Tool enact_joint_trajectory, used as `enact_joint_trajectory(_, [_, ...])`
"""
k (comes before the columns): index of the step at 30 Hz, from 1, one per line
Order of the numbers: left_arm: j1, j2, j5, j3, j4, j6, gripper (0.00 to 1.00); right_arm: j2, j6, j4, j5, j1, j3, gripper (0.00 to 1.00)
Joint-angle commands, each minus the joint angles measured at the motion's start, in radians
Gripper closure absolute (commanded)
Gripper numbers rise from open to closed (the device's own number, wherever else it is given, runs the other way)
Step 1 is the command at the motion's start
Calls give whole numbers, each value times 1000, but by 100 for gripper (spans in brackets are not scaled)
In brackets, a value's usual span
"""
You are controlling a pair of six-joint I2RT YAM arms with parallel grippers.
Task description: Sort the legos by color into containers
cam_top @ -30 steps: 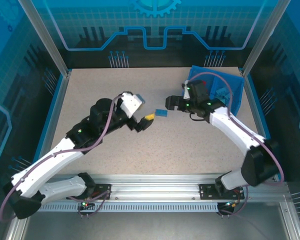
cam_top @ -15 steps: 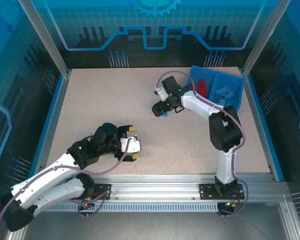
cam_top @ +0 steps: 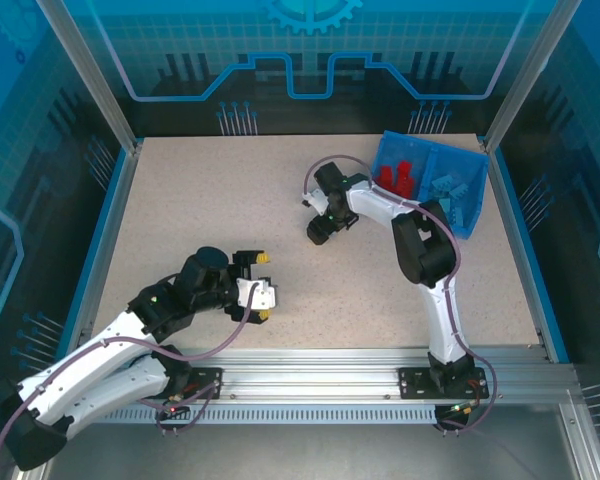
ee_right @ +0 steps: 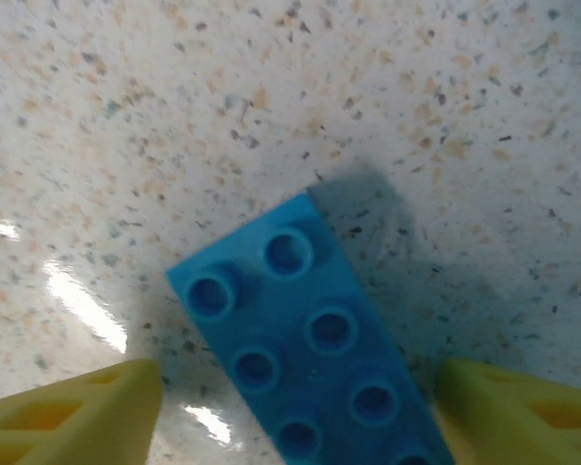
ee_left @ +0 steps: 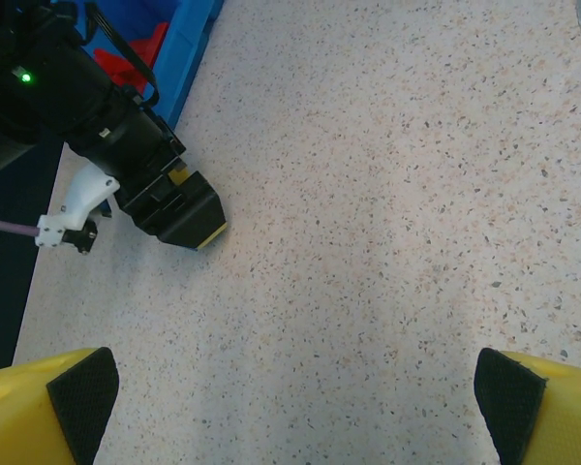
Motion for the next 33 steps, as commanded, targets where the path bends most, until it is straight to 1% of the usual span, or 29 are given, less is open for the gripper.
enact_joint_trajectory(1, [13, -12, 62, -9, 14, 23, 1, 17, 0, -53, -41, 8, 31, 32])
enact_joint_trajectory(4, [22, -11, 69, -10, 15, 23, 1, 5, 11, -50, -68, 9, 19, 42])
enact_joint_trajectory(9, [39, -13, 97, -12, 20, 25, 1, -26, 22, -46, -90, 11, -4, 61])
enact_joint_trajectory(10, [38, -13, 99, -13, 22, 25, 1, -40, 23, -41, -98, 11, -11, 63])
enact_joint_trajectory(14, [44, -16, 84, -16, 46, 11, 1, -123, 41, 8, -139, 14, -72, 66])
enact_joint_trajectory(18, [55, -20, 41, -19, 72, -6, 1, -243, 83, 101, -161, 11, -167, 68])
enact_joint_trajectory(23, [64, -41, 43, -26, 118, -34, 1, -391, 173, 213, -172, -28, -265, 70])
enact_joint_trajectory(26, [78, -54, 80, -31, 141, -49, 1, -481, 266, 299, -168, -85, -324, 70])
enact_joint_trajectory(30, [95, -52, 110, -27, 148, -64, 1, -593, 443, 441, -148, -215, -420, 70])
enact_joint_trajectory(31, [100, -52, 113, -27, 149, -65, 1, -608, 482, 464, -125, -250, -436, 70])
enact_joint_trajectory(33, [104, -52, 125, -25, 148, -68, 1, -612, 536, 453, -52, -300, -432, 70])
